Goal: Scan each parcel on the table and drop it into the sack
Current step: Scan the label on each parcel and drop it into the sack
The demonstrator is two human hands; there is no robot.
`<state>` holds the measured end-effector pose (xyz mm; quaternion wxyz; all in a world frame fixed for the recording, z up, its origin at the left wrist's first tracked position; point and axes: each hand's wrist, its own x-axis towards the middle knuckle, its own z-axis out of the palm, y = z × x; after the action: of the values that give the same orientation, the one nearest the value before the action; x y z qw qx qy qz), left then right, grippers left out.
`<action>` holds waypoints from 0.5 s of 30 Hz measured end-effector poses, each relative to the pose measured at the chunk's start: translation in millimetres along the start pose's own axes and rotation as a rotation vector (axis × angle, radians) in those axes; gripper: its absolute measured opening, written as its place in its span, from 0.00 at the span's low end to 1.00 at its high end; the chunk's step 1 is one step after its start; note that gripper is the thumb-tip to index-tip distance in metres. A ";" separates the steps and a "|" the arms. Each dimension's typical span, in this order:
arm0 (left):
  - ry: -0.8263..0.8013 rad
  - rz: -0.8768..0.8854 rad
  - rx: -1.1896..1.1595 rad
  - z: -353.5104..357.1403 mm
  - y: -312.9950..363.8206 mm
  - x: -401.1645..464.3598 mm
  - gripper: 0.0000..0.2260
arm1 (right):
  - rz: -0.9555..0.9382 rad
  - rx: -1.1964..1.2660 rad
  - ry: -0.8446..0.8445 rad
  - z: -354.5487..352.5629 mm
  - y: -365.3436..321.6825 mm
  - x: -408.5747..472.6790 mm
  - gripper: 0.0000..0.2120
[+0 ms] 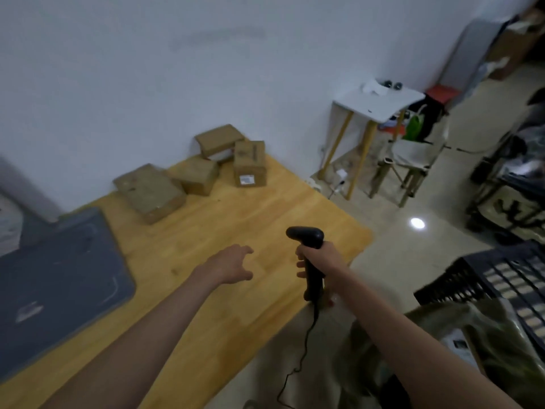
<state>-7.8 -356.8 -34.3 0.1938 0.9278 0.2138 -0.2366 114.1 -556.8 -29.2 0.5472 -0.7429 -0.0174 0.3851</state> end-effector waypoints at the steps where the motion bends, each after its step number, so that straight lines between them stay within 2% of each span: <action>1: 0.006 -0.011 -0.009 -4.1 -9.9 0.5 0.32 | -0.012 -0.010 -0.008 10.3 -8.2 4.3 0.08; 8: 0.058 -0.048 -0.070 -44.4 -53.1 22.8 0.31 | -0.077 -0.043 -0.047 54.3 -69.9 44.5 0.09; 15: 0.045 -0.103 -0.147 -87.6 -74.6 88.5 0.30 | -0.097 -0.018 -0.048 69.6 -119.3 124.8 0.11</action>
<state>57.5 -227.3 -28.6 0.2442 0.9038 0.2825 -0.2092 207.9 -397.6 -6.9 0.5579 -0.7366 -0.0699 0.3758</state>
